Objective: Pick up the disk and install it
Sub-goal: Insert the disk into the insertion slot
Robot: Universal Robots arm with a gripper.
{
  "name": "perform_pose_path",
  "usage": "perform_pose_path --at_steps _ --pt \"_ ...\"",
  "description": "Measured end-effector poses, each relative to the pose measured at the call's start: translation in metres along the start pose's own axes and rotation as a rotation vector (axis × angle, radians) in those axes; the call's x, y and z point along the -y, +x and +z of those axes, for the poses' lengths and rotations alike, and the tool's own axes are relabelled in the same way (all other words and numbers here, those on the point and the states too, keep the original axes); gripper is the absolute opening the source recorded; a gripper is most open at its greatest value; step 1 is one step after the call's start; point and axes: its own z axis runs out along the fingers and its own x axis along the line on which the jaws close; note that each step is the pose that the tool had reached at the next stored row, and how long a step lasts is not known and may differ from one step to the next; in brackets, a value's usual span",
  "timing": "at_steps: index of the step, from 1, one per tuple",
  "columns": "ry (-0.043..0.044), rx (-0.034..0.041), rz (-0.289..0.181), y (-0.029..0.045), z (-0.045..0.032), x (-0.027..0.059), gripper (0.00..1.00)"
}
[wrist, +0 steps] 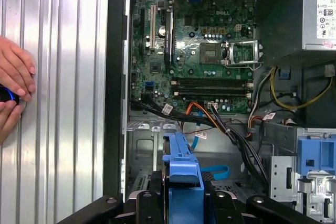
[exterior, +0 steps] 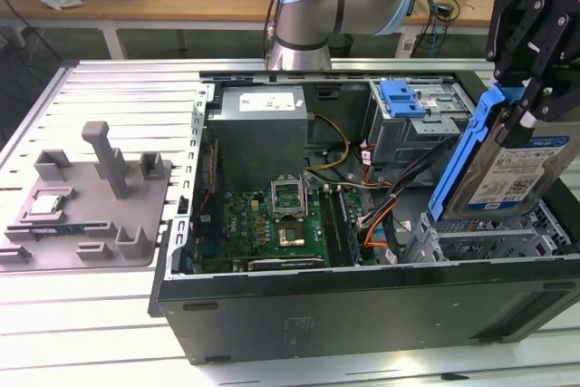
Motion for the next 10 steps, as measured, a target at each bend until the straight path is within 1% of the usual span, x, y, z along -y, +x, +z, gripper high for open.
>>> perform_pose_path --at_steps 10 --pt "-0.0001 0.0021 0.007 0.0005 0.0023 0.0001 0.37"
